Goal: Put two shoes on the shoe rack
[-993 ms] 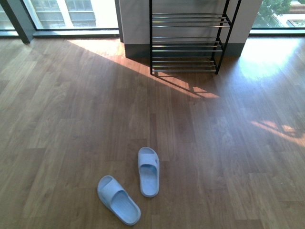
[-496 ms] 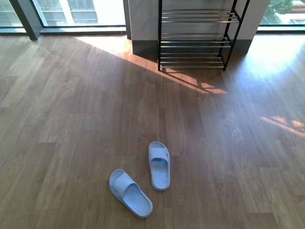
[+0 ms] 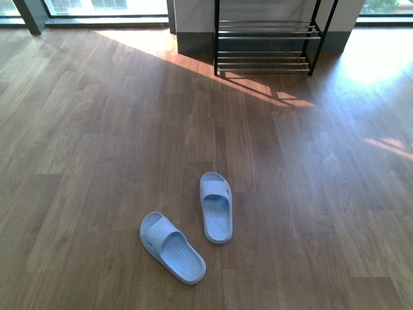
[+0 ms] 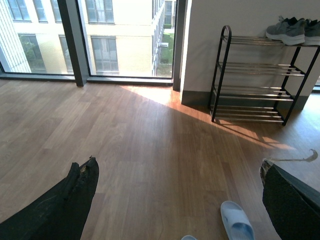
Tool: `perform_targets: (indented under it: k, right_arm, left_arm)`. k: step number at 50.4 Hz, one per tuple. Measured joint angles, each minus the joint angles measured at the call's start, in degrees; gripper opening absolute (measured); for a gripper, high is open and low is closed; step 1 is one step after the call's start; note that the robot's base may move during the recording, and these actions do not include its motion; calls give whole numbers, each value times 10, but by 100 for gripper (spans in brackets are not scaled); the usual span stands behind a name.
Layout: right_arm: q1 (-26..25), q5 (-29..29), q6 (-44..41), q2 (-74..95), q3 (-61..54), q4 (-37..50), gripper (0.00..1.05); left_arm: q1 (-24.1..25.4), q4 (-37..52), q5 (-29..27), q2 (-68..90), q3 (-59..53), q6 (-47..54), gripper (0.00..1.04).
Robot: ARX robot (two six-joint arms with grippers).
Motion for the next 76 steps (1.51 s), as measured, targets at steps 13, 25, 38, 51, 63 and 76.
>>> perform_targets:
  k: [13, 25, 38, 51, 63, 76]
  right_arm:
    - [0, 0, 0, 0, 0, 0, 96]
    - [0, 0, 0, 0, 0, 0, 96]
    - [0, 0, 0, 0, 0, 0, 96]
    - [0, 0, 0, 0, 0, 0, 96]
    - [0, 0, 0, 0, 0, 0, 96]
    - [0, 0, 0, 1, 0, 0, 96]
  left_arm:
    - [0, 0, 0, 0, 0, 0, 95]
    - [0, 0, -1, 0, 0, 0, 95]
    - [0, 0, 0, 0, 0, 0, 95]
    - [0, 0, 0, 0, 0, 0, 95]
    - [0, 0, 0, 0, 0, 0, 95]
    - [0, 0, 0, 0, 0, 0, 95]
